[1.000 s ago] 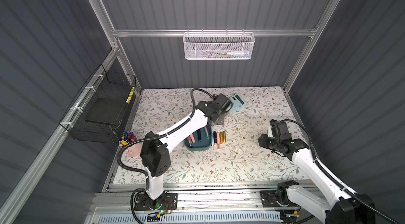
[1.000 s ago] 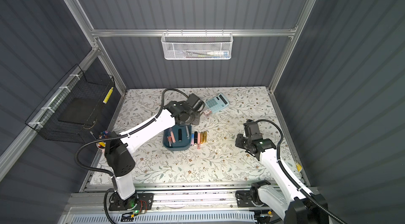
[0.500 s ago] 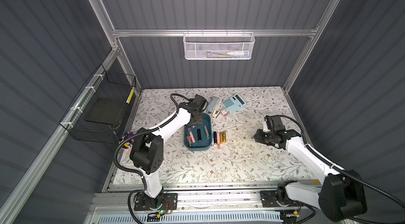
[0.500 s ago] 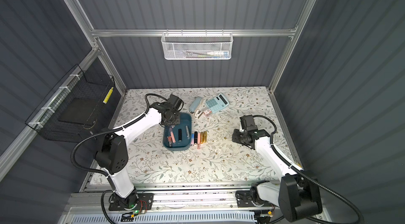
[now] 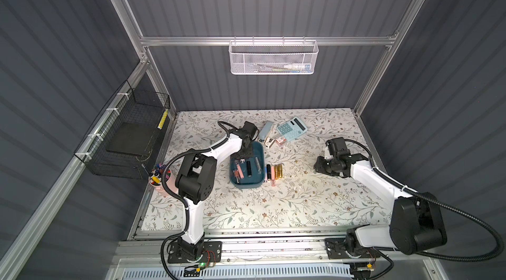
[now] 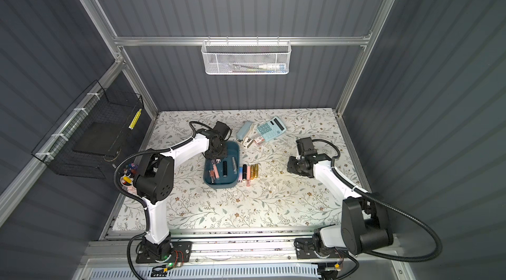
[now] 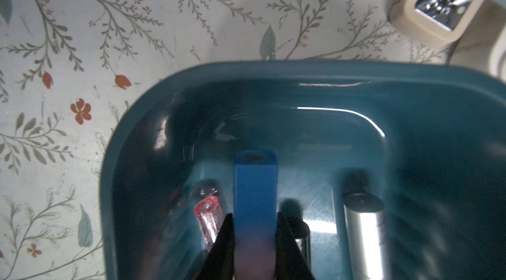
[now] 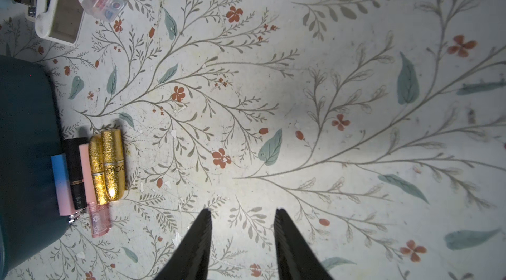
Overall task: Put the lipstick into the storage box
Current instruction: Place the lipstick in the storage box, then pick up the lipstick at the center of the board.
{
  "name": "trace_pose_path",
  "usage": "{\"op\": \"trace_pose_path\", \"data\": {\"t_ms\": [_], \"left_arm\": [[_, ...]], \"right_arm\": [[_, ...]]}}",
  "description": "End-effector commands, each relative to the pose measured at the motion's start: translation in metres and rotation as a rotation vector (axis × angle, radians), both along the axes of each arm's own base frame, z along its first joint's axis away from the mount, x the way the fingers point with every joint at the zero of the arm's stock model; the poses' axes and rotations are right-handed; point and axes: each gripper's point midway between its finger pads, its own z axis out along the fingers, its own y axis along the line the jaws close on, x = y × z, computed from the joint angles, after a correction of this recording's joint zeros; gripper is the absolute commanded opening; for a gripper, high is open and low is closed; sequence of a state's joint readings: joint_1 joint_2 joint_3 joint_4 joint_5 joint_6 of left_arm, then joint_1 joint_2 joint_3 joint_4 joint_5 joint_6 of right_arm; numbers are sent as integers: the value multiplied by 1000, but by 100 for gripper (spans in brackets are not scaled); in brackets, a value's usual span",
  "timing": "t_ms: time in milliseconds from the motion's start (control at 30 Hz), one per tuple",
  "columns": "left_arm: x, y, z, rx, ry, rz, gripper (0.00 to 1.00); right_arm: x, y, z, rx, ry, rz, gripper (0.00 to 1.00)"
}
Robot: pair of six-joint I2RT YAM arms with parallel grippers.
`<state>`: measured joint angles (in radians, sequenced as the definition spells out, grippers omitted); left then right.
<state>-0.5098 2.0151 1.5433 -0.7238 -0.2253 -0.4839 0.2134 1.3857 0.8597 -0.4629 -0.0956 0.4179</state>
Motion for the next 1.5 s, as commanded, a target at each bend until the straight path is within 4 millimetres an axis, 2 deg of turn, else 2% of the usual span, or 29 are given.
{"op": "trace_pose_path", "data": {"t_ms": [0, 100, 233, 367, 533, 600, 700, 833, 1033, 1100, 1167, 1467], "left_arm": [[9, -3, -3, -14, 5, -15, 16], [11, -1, -11, -8, 18, -15, 20], [13, 3, -20, -1, 32, -9, 20], [14, 3, -23, -8, 36, -7, 23], [15, 2, -21, -18, 33, -7, 60], [14, 2, -18, -23, 27, -8, 65], [15, -2, 0, -54, -12, -17, 73], [11, -1, 45, -116, -117, -16, 82], [-9, 14, 105, -150, -236, -15, 95], [-22, 22, 107, -144, -235, -17, 100], [-34, 29, 112, -141, -246, -19, 100], [-73, 56, 125, -132, -291, 6, 100]], "right_arm": [[10, 8, 6, 12, -17, 27, 41], [13, 8, 3, -8, -9, 28, 41], [16, 8, 1, -16, -5, 29, 41], [18, 10, 1, -16, -2, 34, 41], [18, 13, 0, -22, 7, 45, 42], [16, 16, 0, -24, 12, 53, 42], [13, 26, 6, -50, 19, 76, 42], [10, 58, 9, -87, 19, 150, 43], [10, 104, -7, -88, 72, 229, 43], [11, 118, -11, -91, 83, 253, 43], [14, 129, -15, -99, 91, 267, 43], [21, 150, -23, -126, 126, 295, 43]]}}
